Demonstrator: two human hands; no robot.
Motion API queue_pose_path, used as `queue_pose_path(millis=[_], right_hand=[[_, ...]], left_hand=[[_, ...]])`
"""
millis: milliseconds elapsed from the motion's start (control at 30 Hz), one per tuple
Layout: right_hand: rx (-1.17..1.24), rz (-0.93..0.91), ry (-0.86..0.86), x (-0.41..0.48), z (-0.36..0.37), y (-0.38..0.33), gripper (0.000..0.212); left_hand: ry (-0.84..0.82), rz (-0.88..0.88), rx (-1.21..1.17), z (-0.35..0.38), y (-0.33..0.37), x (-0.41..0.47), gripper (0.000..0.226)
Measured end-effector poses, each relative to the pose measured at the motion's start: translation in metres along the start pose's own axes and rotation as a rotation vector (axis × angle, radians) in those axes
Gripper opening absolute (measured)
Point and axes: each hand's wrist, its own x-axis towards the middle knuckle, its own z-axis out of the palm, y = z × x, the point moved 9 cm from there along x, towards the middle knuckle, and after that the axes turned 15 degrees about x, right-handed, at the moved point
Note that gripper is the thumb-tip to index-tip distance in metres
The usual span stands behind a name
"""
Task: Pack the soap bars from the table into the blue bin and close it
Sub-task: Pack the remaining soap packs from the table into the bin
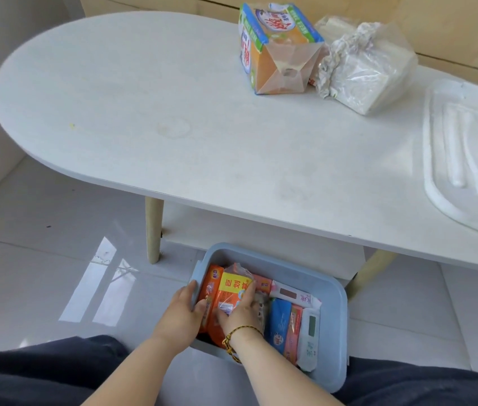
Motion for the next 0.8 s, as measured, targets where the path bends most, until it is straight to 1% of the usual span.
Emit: queue_pose_path(millis=[133,200,267,333,400,500,567,633,667,700,733,800], right_hand=[[-0.05,-0.013,-0.015,-0.003,-0.005,0.001,0.092],[-0.095,-0.023,0.002,-0.009,-0.013,0.0,0.087],[-0.163,-0.069,0.02,-0.017,-0.022,-0.007,0.079],[-0.237,-0.141,0.028,-0.031,-0.031,-0.022,0.068],[-0.226,-0.208,0.008,-0.049,-0.04,-0.039,0.052],[-0.096,-0.39,0.014,-0.093,-0.063,-0.076,0.029],[0.03,-0.587,0.051,-0.129,-0.084,-0.104,0.02],[0.143,-0.762,0.095,-0.167,-0.11,-0.13,0.033],[0.182,-0.835,0.119,-0.184,-0.125,-0.142,0.036],[0.204,-0.896,0.157,-0.197,-0.141,-0.155,0.037],[0.235,-0.953,0.2,-0.207,-0.159,-0.168,0.036],[0.273,-1.027,0.284,-0.216,-0.19,-0.198,0.029]], left_hand=[[-0.001,0.007,0.025,-0.002,0.002,-0.005,0.051],[0.041,0.026,0.076,-0.008,0.007,-0.01,0.051],[0.122,0.057,0.091,-0.02,0.018,-0.019,0.05],[0.236,0.106,0.086,-0.039,0.036,-0.033,0.046],[0.357,0.185,0.082,-0.06,0.059,-0.051,0.041],[0.532,0.379,0.138,-0.088,0.099,-0.087,0.037],[0.634,0.522,0.198,-0.102,0.125,-0.116,0.032],[0.732,0.669,0.252,-0.119,0.15,-0.147,0.022],[0.786,0.726,0.281,-0.128,0.159,-0.161,0.021],[0.832,0.767,0.311,-0.137,0.166,-0.17,0.026],[0.865,0.785,0.345,-0.147,0.169,-0.175,0.032],[0.918,0.746,0.42,-0.167,0.169,-0.172,0.041]])
